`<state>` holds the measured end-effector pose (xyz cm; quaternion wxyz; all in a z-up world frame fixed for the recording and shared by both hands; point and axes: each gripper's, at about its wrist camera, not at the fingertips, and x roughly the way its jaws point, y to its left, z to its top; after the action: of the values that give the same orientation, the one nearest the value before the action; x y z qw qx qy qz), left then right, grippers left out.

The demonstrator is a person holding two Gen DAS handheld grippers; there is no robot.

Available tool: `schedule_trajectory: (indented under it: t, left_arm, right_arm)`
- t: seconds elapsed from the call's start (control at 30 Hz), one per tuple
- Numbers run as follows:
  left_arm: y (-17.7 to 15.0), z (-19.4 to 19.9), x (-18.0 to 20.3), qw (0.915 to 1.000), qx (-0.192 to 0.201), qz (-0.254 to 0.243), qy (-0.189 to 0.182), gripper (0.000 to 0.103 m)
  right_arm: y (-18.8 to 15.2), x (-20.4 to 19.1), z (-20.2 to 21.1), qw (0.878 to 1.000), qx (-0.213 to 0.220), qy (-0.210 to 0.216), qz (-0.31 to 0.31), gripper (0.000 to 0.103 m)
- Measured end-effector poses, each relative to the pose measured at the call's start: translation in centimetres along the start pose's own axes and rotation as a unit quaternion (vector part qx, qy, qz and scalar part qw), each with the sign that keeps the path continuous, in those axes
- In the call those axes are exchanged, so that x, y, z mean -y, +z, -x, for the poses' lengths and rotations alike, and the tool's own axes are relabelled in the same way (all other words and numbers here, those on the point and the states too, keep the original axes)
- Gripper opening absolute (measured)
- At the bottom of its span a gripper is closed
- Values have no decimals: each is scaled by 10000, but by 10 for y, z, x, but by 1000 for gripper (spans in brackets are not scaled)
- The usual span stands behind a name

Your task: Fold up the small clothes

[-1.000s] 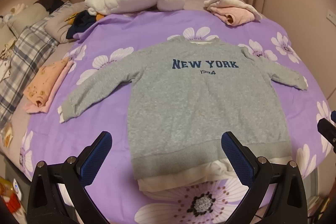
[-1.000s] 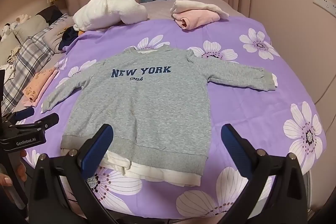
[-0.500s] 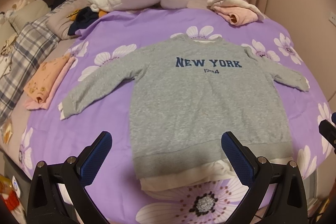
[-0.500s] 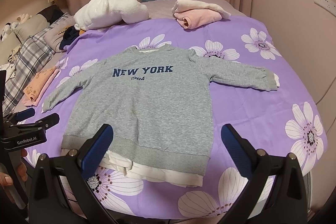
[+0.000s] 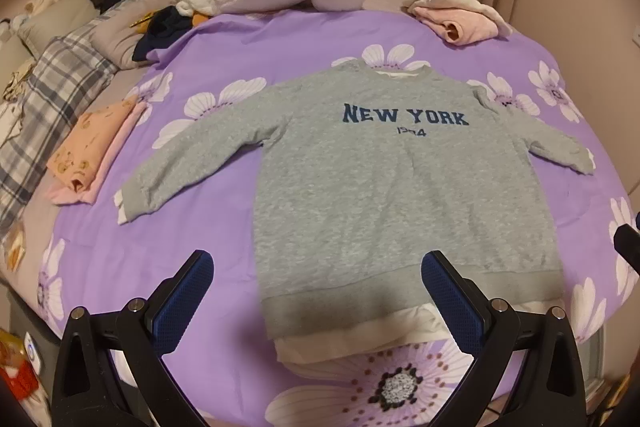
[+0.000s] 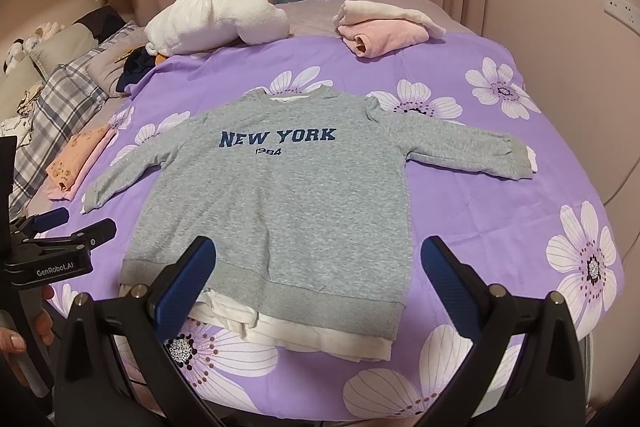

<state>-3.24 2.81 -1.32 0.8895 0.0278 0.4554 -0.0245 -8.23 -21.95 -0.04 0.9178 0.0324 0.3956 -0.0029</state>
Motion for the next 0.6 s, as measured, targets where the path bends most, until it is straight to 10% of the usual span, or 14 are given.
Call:
schedule_trajectory:
  t: [0.6]
  left_arm:
    - [-2,-1,-5,10000,-47,26,16,103]
  right_arm:
    - [1,-1,-1,9999,66,82,-55,103]
